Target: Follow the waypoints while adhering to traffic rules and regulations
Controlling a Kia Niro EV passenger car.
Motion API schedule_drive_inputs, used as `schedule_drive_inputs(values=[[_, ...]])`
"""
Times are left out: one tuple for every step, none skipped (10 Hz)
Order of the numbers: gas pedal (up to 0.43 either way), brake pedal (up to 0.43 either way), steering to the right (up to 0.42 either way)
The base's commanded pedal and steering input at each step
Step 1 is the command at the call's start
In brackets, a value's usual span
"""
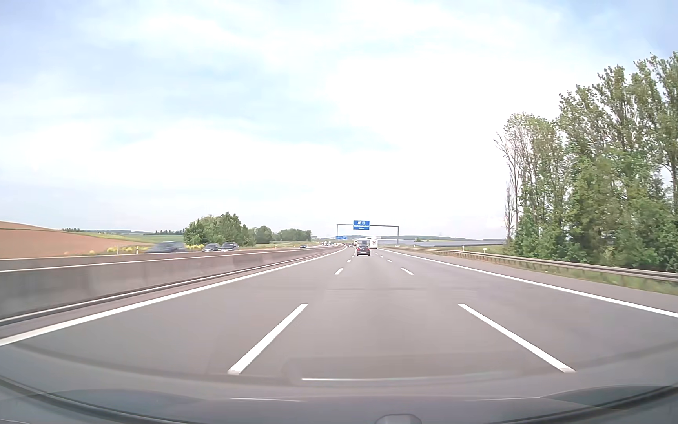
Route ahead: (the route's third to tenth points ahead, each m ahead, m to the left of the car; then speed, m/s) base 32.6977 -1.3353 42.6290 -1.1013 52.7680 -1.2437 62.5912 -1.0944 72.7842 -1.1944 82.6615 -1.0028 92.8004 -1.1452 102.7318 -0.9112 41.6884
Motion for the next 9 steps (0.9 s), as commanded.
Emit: schedule_drive_inputs(values=[[0.409,0.000,-0.005],[0.409,0.000,-0.005],[0.409,0.000,-0.005],[0.409,0.000,-0.005],[0.409,0.000,-0.004],[0.409,0.000,-0.004],[0.409,0.000,-0.003],[0.409,0.000,-0.004],[0.409,0.000,-0.003]])
